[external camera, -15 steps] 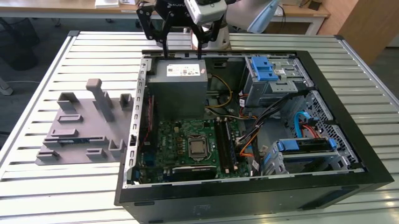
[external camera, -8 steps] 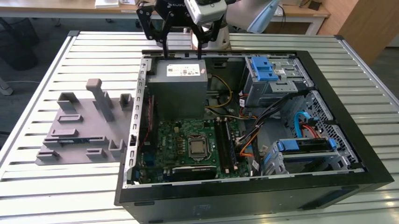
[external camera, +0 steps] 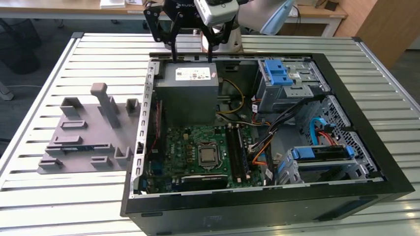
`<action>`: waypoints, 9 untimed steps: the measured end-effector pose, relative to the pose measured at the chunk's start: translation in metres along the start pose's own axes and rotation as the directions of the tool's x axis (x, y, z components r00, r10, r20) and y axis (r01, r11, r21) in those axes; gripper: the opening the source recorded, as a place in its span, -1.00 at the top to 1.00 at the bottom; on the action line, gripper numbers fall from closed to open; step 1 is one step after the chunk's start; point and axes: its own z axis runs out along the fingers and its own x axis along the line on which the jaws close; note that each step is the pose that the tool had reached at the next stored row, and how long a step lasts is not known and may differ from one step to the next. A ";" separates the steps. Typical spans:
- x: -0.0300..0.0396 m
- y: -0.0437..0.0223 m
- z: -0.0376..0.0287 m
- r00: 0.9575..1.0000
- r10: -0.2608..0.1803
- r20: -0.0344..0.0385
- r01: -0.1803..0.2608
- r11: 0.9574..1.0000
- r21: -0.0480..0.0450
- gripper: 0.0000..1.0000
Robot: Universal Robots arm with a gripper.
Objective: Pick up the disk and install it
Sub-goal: 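Insert the second disk wire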
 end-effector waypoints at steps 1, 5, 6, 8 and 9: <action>-0.0004 -0.0054 -0.0001 1.000 0.000 0.000 0.000 1.000 0.000 -0.40; -0.0011 -0.0141 0.0007 1.000 -0.017 -0.001 0.017 1.000 -0.001 -0.40; -0.0011 -0.0142 0.0010 0.999 -0.035 -0.001 0.035 0.999 -0.001 -0.40; -0.0016 -0.0142 0.0019 0.998 -0.067 -0.003 0.067 0.998 -0.002 -0.40; -0.0035 -0.0141 0.0027 0.997 -0.075 -0.003 0.075 0.997 -0.002 -0.40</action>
